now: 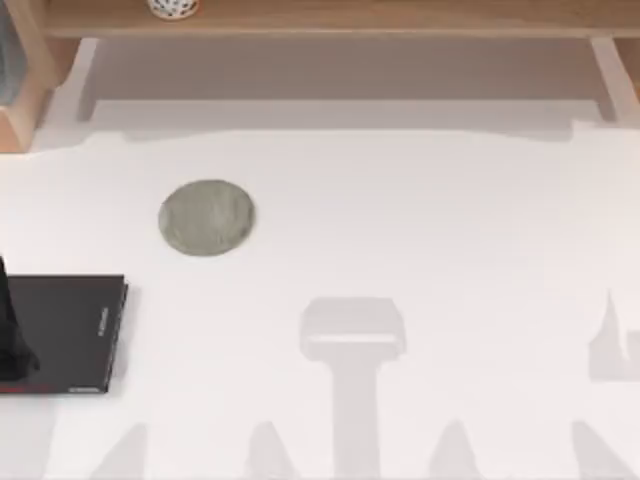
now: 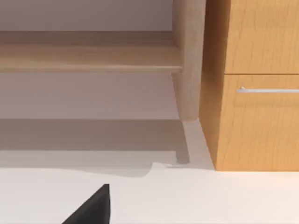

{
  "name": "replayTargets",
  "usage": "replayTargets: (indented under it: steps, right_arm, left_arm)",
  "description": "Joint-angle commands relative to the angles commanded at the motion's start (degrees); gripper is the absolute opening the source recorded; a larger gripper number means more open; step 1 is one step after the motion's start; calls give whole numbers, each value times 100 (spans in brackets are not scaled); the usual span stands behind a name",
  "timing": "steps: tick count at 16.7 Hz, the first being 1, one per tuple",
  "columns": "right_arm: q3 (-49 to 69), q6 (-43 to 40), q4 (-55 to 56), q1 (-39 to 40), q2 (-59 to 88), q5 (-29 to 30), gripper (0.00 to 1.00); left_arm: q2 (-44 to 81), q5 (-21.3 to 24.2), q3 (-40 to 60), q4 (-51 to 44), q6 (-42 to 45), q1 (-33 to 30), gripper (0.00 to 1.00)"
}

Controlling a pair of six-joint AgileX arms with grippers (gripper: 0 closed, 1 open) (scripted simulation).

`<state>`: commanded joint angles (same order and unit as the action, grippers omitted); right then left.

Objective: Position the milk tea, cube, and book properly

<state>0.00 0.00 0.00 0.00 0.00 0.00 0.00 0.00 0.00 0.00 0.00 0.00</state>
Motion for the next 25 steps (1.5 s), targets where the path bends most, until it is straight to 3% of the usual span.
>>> replayTargets:
  steps: [4,8,20,25]
  right_arm:
    - [0,0,0,0,0,0,100]
    - [0,0,0,0,0,0,100]
    - [0,0,0,0,0,0,100]
    - [0,0,0,0,0,0,100]
  left_arm:
    - [184,-47,136,97,-9,-44,100]
    - [1280,-264,870,630,-34,-296,100]
    - [8169,-1275,4656,3470,34,-1486,100]
    - [10011,-1576,5710,4248,26,-1828,100]
